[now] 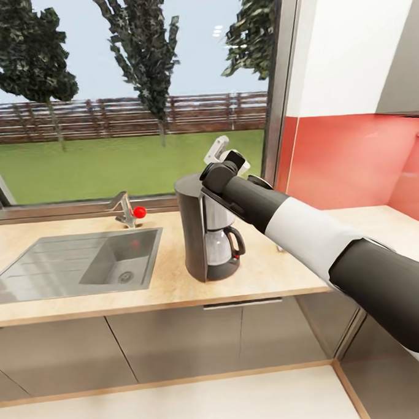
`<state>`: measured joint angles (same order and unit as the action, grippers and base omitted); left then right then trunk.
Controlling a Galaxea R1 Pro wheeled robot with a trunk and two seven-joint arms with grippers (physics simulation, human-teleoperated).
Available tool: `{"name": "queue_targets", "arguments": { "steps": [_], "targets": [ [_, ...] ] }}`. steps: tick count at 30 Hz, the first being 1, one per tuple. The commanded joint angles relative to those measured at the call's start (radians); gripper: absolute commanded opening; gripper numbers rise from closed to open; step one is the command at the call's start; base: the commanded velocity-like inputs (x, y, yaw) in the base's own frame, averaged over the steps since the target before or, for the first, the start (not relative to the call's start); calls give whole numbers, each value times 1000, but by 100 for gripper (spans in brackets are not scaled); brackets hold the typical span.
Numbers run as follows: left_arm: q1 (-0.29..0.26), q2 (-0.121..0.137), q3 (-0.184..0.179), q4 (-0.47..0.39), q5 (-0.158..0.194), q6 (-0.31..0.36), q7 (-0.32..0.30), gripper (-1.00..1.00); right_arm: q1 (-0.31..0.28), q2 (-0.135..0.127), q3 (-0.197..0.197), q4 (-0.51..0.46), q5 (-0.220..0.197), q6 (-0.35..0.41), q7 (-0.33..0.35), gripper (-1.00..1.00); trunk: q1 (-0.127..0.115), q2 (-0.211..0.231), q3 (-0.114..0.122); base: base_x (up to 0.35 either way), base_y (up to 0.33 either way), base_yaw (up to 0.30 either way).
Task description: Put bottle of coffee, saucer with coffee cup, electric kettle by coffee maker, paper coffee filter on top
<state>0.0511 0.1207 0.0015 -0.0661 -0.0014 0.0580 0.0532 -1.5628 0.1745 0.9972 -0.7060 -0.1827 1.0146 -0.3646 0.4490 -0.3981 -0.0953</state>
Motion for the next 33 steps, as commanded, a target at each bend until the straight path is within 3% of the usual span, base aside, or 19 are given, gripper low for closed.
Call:
{"name": "queue_targets", "arguments": {
  "steps": [1, 33],
  "targets": [
    [1, 0, 0, -4, 0, 6, 2, 100, -2, 0, 5, 0, -11, 3, -9, -100, 1, -2, -2, 185, 0, 0],
    [1, -2, 0, -4, 0, 6, 2, 100, -2, 0, 5, -5, -11, 2, -9, -100, 1, -2, -2, 10, 28, 0]
  ]
}}
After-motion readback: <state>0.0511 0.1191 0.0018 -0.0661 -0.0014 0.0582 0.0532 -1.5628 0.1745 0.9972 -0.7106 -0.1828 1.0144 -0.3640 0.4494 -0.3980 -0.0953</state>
